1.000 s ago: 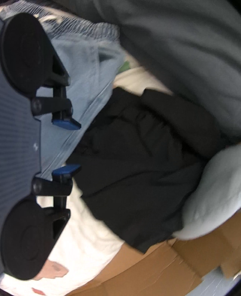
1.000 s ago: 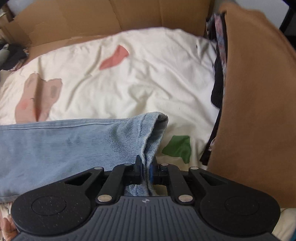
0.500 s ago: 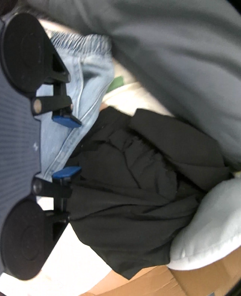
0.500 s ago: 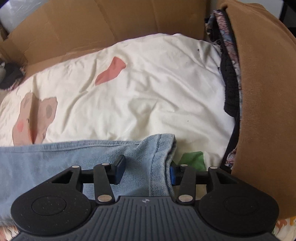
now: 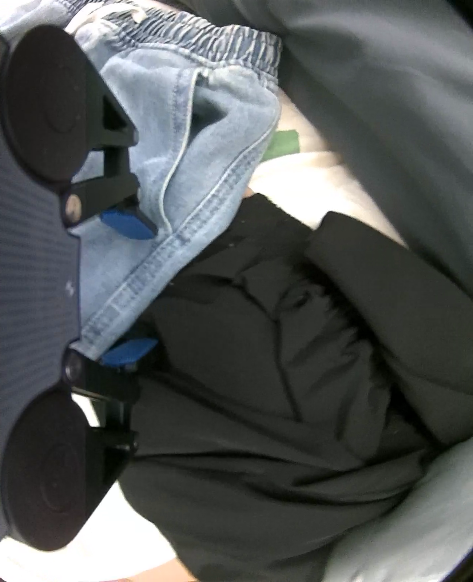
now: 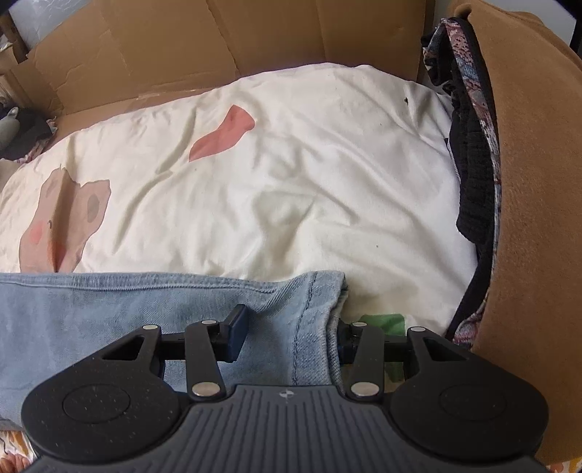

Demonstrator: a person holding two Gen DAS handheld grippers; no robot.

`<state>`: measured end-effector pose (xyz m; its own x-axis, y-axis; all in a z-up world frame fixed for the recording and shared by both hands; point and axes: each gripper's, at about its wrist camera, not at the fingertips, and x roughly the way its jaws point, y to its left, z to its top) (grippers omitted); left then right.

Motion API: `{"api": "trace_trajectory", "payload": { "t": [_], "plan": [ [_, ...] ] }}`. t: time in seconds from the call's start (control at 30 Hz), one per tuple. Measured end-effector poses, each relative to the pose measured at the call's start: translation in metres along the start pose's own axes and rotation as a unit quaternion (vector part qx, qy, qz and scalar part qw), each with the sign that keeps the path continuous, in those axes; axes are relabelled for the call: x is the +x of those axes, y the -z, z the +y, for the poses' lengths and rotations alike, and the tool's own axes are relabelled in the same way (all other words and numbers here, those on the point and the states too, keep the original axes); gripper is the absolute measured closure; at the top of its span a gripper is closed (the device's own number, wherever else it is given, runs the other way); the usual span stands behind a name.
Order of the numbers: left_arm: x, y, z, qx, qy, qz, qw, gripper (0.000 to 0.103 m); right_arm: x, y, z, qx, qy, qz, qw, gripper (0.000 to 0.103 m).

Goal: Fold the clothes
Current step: 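Hold the leg hem with the right gripper while the left gripper grasps the waistband pocket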

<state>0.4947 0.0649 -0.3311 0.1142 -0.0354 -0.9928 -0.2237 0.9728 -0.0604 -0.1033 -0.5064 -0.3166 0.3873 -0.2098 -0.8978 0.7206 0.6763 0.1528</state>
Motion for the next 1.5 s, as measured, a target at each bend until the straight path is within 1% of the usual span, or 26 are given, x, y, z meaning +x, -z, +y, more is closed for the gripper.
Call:
{"api": "trace_trajectory", "payload": {
  "t": [0.03, 0.07, 0.1, 0.13, 0.2, 0.23, 0.27, 0.3, 0.33, 0.37, 0.4, 0.43, 0.47, 0.5, 0.57, 0.67, 0.83, 0.97, 1.07, 1.17, 1.27, 1.5],
  "plan": [
    [0.000, 0.000, 0.000, -0.007, -0.001, -0.006, 1.0000, 0.042, 0.001, -0.001, -0.001, 0.002, -0.001, -0.002, 1.000, 0.054],
    [0.000, 0.000, 0.001, -0.013, -0.004, -0.012, 0.9998, 0.049, 0.002, -0.002, -0.001, 0.001, -0.003, -0.004, 1.000, 0.056],
    [0.001, 0.001, 0.000, -0.011, -0.011, -0.015, 0.9998, 0.054, 0.004, -0.002, -0.001, 0.000, -0.005, -0.004, 1.000, 0.065],
    [0.003, 0.002, -0.002, -0.001, -0.019, -0.015, 0.9997, 0.060, 0.005, -0.002, -0.001, -0.002, -0.007, -0.005, 1.000, 0.068],
    [0.006, 0.003, -0.002, 0.010, -0.023, -0.012, 0.9996, 0.063, 0.007, -0.002, 0.002, -0.009, -0.007, -0.007, 1.000, 0.077],
    [0.006, 0.002, -0.001, 0.007, -0.020, -0.009, 0.9997, 0.064, 0.007, -0.001, 0.004, -0.013, -0.005, -0.008, 1.000, 0.079],
    [0.005, 0.002, 0.001, 0.004, -0.019, -0.006, 0.9998, 0.067, 0.007, -0.001, 0.006, -0.018, -0.003, -0.010, 1.000, 0.082],
    [0.005, 0.001, 0.002, 0.001, -0.020, -0.004, 0.9998, 0.070, 0.007, 0.000, 0.008, -0.023, -0.001, -0.012, 1.000, 0.087],
    [0.002, 0.002, 0.003, 0.001, -0.018, -0.006, 0.9998, 0.074, 0.005, 0.000, 0.008, -0.025, 0.001, -0.016, 1.000, 0.091],
    [-0.001, 0.003, 0.004, 0.002, -0.014, -0.011, 0.9998, 0.081, 0.003, 0.000, 0.008, -0.026, 0.003, -0.021, 0.999, 0.093],
    [-0.005, 0.005, 0.005, 0.004, -0.010, -0.015, 0.9998, 0.083, 0.000, 0.000, 0.009, -0.028, 0.006, -0.028, 0.999, 0.094],
    [-0.008, 0.006, 0.006, 0.005, -0.007, -0.019, 0.9998, 0.087, -0.004, 0.000, 0.010, -0.032, 0.011, -0.036, 0.999, 0.094],
    [-0.012, 0.008, 0.007, 0.007, -0.003, -0.023, 0.9997, 0.089, -0.009, 0.000, 0.011, -0.036, 0.015, -0.045, 0.998, 0.098],
    [-0.017, 0.010, 0.009, 0.010, 0.001, -0.027, 0.9996, 0.090, -0.014, 0.000, 0.012, -0.040, 0.019, -0.054, 0.998, 0.098],
    [-0.028, 0.014, 0.015, 0.009, 0.012, -0.033, 0.9993, 0.095, -0.023, -0.002, 0.013, -0.044, 0.023, -0.071, 0.996, 0.098],
    [-0.043, 0.020, 0.025, 0.005, 0.031, -0.043, 0.9986, 0.097, -0.039, -0.005, 0.017, -0.048, 0.029, -0.098, 0.994, 0.098],
    [-0.064, 0.028, 0.039, -0.005, 0.062, -0.059, 0.9963, 0.098, -0.062, -0.018, 0.026, -0.062, 0.043, -0.141, 0.987, 0.098],
    [-0.069, 0.030, 0.045, -0.019, 0.084, -0.070, 0.9939, 0.098, -0.068, -0.031, 0.027, -0.056, 0.050, -0.163, 0.984, 0.098],
    [-0.069, 0.030, 0.047, -0.032, 0.097, -0.068, 0.9925, 0.098, -0.061, -0.046, 0.027, -0.057, 0.049, -0.162, 0.984, 0.098],
    [-0.065, 0.011, 0.046, -0.025, 0.101, -0.067, 0.9923, 0.098, -0.055, -0.065, 0.028, -0.064, 0.050, -0.160, 0.984, 0.098],
    [-0.065, 0.006, 0.046, -0.031, 0.105, -0.068, 0.9916, 0.098, -0.052, -0.083, 0.029, -0.072, 0.056, -0.162, 0.983, 0.098],
    [-0.048, 0.001, 0.036, -0.048, 0.104, -0.067, 0.9912, 0.098, -0.022, -0.105, 0.034, -0.088, 0.072, -0.143, 0.983, 0.098]
  ]
}}
